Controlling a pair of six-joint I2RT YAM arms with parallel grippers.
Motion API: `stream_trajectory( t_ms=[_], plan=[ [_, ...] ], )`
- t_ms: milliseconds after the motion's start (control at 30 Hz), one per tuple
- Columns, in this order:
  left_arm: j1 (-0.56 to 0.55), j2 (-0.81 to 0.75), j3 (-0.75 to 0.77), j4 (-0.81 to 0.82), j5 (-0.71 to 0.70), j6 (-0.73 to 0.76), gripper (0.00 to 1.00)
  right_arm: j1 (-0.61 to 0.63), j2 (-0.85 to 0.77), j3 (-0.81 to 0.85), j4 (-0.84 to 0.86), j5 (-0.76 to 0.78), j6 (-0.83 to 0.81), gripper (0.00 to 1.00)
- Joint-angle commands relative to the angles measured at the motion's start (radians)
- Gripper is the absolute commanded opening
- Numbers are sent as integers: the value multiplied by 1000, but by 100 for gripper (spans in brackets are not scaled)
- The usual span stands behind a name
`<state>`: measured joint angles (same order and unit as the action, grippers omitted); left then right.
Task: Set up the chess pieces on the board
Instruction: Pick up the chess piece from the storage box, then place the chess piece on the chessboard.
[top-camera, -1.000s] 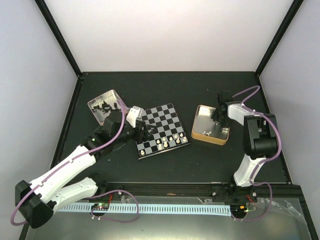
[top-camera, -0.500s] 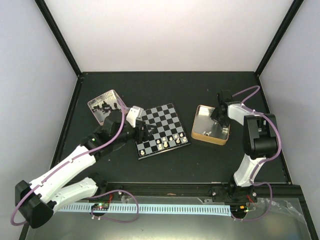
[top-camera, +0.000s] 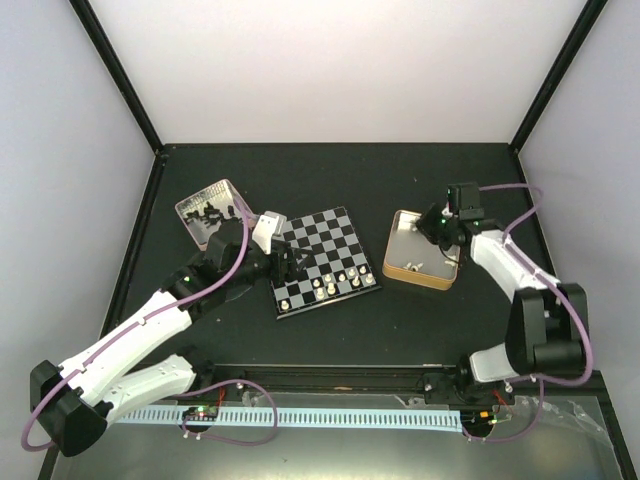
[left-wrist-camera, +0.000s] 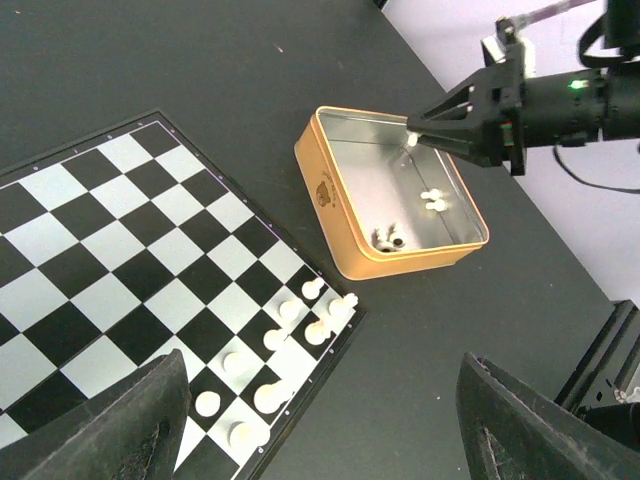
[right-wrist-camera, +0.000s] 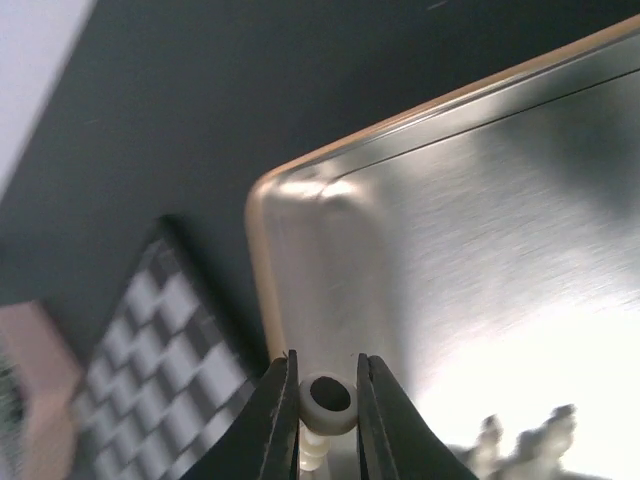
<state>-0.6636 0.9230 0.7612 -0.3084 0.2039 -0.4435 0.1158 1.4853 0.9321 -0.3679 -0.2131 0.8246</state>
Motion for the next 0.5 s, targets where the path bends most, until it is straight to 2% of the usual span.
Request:
stream_trajectory(
  t_ms=[0,200,367,467],
  plan=[
    [-6,-1,37,19,-18,-10,75,75,-116,-67,130,-185,199,9],
    [-8,-3,27,44,-14,-13,74,254,-194,-141,298,-279,454,9],
    [-8,-4,-5,69,-16,-49,71,422,-211,-157,380,-225,637,9],
    [-10,3,-24,106,-14,-74,67,481,-192,-132,389,-203,684,9]
  ],
)
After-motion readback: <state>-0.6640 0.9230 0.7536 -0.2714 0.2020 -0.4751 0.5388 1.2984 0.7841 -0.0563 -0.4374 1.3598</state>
